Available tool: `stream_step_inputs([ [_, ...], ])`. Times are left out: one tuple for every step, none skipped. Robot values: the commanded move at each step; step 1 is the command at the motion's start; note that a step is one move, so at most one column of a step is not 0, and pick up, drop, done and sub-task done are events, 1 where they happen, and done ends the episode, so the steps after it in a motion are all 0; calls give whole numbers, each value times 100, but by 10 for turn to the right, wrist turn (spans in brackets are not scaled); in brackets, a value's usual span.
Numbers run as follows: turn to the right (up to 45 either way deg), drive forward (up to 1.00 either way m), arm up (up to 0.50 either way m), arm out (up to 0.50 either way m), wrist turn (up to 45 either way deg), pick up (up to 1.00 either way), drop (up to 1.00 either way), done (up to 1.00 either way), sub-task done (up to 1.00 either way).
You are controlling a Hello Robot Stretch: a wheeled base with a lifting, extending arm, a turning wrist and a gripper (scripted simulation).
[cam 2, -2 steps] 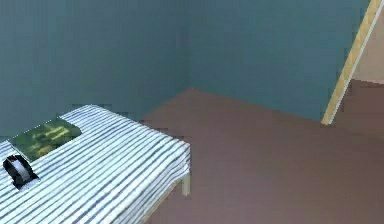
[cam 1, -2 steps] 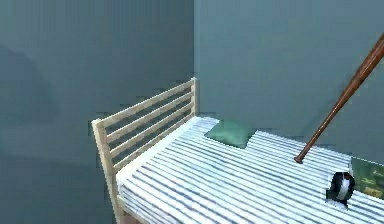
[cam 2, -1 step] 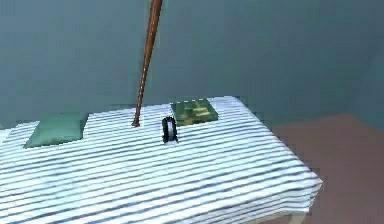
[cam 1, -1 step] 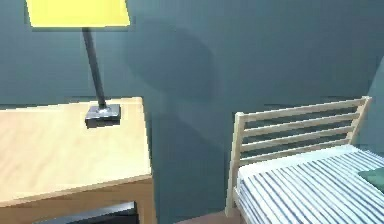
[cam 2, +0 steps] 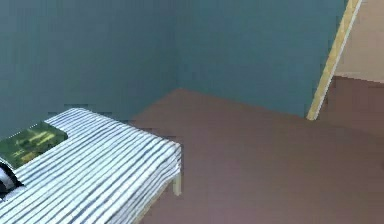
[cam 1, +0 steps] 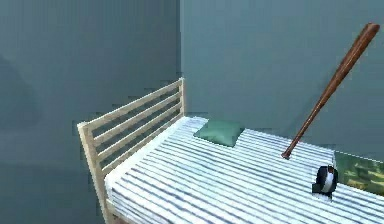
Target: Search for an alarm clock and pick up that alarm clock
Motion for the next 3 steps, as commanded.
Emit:
stream_step_inputs([
  [450, 0, 0, 0, 0, 0, 0, 0, 0],
  [360, 0, 0, 0, 0, 0, 0, 0, 0],
  [0, 45, 0, 0, 0, 0, 0, 0, 0],
])
